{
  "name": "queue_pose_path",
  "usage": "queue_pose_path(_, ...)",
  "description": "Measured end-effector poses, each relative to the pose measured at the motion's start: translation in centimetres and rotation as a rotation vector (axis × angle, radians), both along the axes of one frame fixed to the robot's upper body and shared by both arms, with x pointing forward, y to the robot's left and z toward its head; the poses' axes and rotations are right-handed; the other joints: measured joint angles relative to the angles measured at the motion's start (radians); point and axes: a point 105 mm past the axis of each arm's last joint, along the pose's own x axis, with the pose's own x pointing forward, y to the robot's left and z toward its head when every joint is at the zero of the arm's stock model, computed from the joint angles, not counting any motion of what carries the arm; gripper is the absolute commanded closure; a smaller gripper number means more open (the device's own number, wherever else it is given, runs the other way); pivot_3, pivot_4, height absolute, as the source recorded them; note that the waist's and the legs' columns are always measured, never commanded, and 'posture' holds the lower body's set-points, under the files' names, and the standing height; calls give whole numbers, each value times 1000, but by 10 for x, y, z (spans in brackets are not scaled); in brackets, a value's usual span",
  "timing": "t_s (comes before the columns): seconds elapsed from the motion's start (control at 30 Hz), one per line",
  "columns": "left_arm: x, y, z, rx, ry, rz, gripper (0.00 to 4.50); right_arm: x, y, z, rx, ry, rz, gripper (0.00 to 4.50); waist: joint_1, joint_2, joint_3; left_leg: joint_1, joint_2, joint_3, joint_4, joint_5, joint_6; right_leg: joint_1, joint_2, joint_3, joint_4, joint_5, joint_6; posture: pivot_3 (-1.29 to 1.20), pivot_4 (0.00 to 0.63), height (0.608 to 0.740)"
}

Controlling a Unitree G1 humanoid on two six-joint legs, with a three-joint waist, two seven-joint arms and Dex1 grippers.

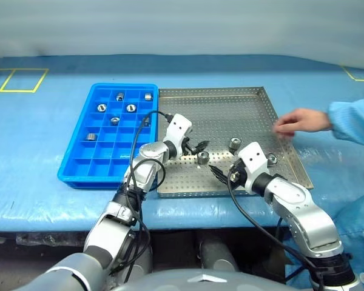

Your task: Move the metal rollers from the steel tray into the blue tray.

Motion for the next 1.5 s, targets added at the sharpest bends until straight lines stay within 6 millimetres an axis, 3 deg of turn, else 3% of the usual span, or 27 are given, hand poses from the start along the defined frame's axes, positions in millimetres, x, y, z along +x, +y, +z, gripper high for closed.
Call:
queue_pose_path(0.1,-13,-5,-4,14,12,-90,460,-1,-4,-1,-6,4,-15,0,-4,0,0,0,0,0,0,0,0,0,0,0,1,0,0,-63,150,740)
queue_pose_path(0.3,-13,-15,3,-11,3,-105,460,-9,-7,-2,-21,15,-28,0,0,0,0,-1,0,0,1,0,0,0,0,0,0,0,0,-89,150,740)
queue_pose_path(0.6,1,-64,33,-36,-57,-168,460,-32,-7,-2,-125,44,-6,0,-19,0,0,-1,-1,0,1,0,0,-1,0,0,-1,0,0,-194,150,740)
queue_pose_path(0.83,3,-73,10,76,-38,-232,460,-44,-11,4,-201,34,-53,0,-59,-1,0,-2,-1,1,0,0,0,-1,0,1,-2,0,0,-274,150,740)
queue_pose_path(1.07,10,-75,14,107,-91,-227,460,-48,-15,5,-216,25,-87,0,-111,-1,0,-2,-1,1,0,-1,0,-1,-1,1,-2,0,0,-266,150,740)
queue_pose_path(1.27,10,-62,33,59,-168,-203,460,-42,-17,8,-213,5,-108,0,-140,0,0,0,0,1,-2,-1,0,-1,-1,2,0,-1,0,-209,150,740)
queue_pose_path(1.5,-1,13,7,155,-130,-65,460,-28,-20,9,-211,-6,-127,0,-147,0,0,1,1,2,-2,0,1,-2,1,3,3,-1,-1,-154,150,740)
